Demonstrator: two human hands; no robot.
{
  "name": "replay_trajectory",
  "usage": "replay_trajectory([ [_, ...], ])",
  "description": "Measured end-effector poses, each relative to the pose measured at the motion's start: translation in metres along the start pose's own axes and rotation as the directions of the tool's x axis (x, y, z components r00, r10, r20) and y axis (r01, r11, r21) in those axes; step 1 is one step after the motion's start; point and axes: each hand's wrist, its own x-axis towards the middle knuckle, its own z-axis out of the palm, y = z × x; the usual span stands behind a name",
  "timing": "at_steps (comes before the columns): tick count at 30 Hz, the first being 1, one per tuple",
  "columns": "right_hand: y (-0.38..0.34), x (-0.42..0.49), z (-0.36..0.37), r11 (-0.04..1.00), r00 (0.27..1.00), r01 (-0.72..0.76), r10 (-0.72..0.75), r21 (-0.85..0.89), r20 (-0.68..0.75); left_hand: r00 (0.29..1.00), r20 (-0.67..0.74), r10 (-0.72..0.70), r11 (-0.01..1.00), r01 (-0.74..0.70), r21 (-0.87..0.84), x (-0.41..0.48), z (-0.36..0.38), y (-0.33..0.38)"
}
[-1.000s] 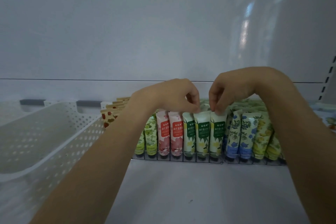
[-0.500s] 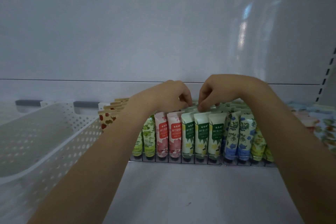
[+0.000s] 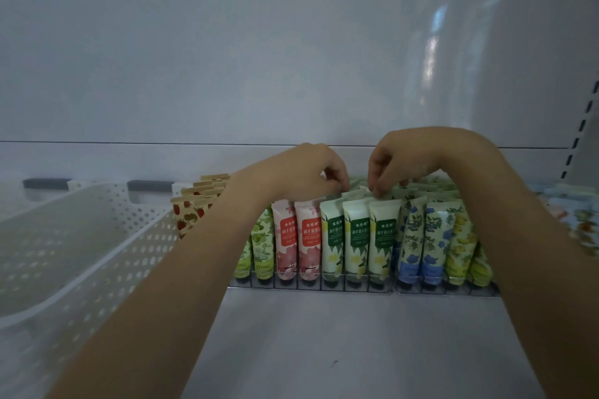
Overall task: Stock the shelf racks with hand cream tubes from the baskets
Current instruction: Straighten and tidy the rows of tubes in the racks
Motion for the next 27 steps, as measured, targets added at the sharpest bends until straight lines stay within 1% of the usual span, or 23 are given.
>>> replay_trajectory([
  [3,0.001,-0.001,-0.002,0.999,0.999,0.024,-0.023,0.026,-0.039,0.999,-0.038,0.006,1.000,-0.005,0.008,0.000,0.000,-0.001],
  [6,0.006,0.001,-0.004,0.987,0.971,0.117,-0.091,0.108,-0.221,0.990,-0.140,-0.033,0.997,0.043,0.067,0.002,0.000,-0.007],
  [8,0.006,0.005,-0.001,0.973,0.944,0.177,-0.125,0.150,-0.307,0.983,-0.171,-0.068,0.991,0.087,0.106,0.004,0.001,-0.011],
  [10,0.002,0.012,0.006,0.967,0.941,0.202,-0.148,0.154,-0.306,0.983,-0.162,-0.087,0.987,0.107,0.120,0.005,0.003,-0.013],
  [15,-0.001,0.026,0.018,0.981,0.969,0.168,-0.146,0.099,-0.199,0.987,-0.133,-0.088,0.989,0.103,0.109,0.005,0.006,-0.014],
  [18,0.000,0.029,0.020,0.981,0.968,0.167,-0.145,0.093,-0.207,0.988,-0.124,-0.094,0.988,0.108,0.109,0.006,0.007,-0.016],
  [22,0.002,0.027,0.016,0.973,0.944,0.208,-0.173,0.099,-0.281,0.988,-0.129,-0.086,0.989,0.100,0.107,0.006,0.008,-0.018],
  [25,0.002,0.027,0.014,0.973,0.951,0.207,-0.175,0.104,-0.256,0.988,-0.131,-0.083,0.990,0.097,0.101,0.007,0.008,-0.018],
  [27,0.001,0.029,0.017,0.982,0.963,0.171,-0.149,0.085,-0.225,0.989,-0.127,-0.082,0.990,0.095,0.102,0.007,0.009,-0.018],
])
